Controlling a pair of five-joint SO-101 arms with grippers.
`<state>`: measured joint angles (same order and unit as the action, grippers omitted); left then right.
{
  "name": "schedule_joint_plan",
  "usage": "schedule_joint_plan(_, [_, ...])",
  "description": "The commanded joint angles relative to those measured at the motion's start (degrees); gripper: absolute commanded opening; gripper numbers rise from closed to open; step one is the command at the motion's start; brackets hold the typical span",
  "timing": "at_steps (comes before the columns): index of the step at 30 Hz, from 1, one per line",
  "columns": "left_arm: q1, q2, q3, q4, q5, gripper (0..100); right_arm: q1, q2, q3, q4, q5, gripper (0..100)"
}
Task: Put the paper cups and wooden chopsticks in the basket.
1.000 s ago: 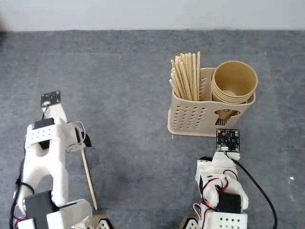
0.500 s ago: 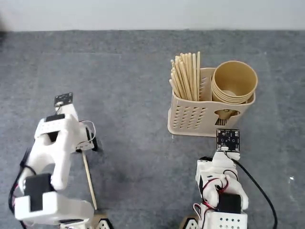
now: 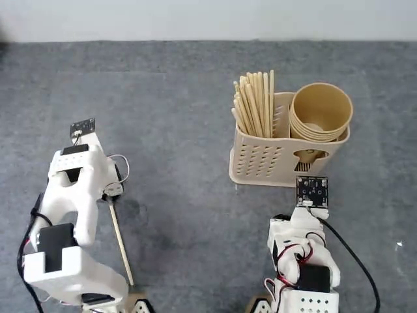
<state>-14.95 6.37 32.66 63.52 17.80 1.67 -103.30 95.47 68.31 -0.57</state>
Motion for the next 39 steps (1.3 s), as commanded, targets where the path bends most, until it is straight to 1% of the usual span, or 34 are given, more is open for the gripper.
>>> schedule_joint_plan(1, [1.8, -7.2, -3.1, 1.2, 3.3, 1, 0.7, -0.7, 1.0, -0.6, -0.4, 0.9])
schedule_joint_plan(6, [7.3, -15.8, -9.5, 5.9, 8.9, 1, 0.7, -0.7, 1.0, -0.6, -0.4, 0.9])
schedule_joint_plan(11, [12.7, -21.1, -20.0, 10.5, 14.3, 1, 0.7, -0.7, 1.0, -0.6, -0.4, 0.9])
schedule_joint_plan(14, [15.4, -21.5, -27.1, 11.1, 17.4, 1, 0.7, -0.7, 1.0, -0.6, -0.4, 0.9])
schedule_joint_plan(17, [18.2, -21.5, -33.6, 9.4, 19.3, 1, 0.7, -0.7, 1.0, -0.6, -0.4, 0.9])
schedule_joint_plan(20, [21.5, -21.6, -38.5, 5.9, 20.5, 1, 0.7, -0.7, 1.0, -0.6, -0.4, 0.9])
schedule_joint_plan(23, [24.8, -21.9, -41.8, 0.4, 21.6, 1, 0.7, -0.7, 1.0, -0.6, -0.4, 0.9])
schedule_joint_plan(29, [29.5, -21.9, -43.7, -15.6, 21.5, 1, 0.7, -0.7, 1.0, -0.6, -0.4, 0.9])
schedule_joint_plan(33, [32.1, -21.5, -43.7, -24.4, 21.4, 1, 0.7, -0.7, 1.0, -0.6, -0.4, 0.9])
schedule_joint_plan(36, [33.7, -21.5, -43.7, -28.6, 21.4, 1, 0.7, -0.7, 1.0, -0.6, -0.4, 0.9])
schedule_joint_plan(39, [35.3, -21.5, -43.5, -31.0, 21.3, 1, 0.7, -0.7, 1.0, -0.7, -0.4, 0.9])
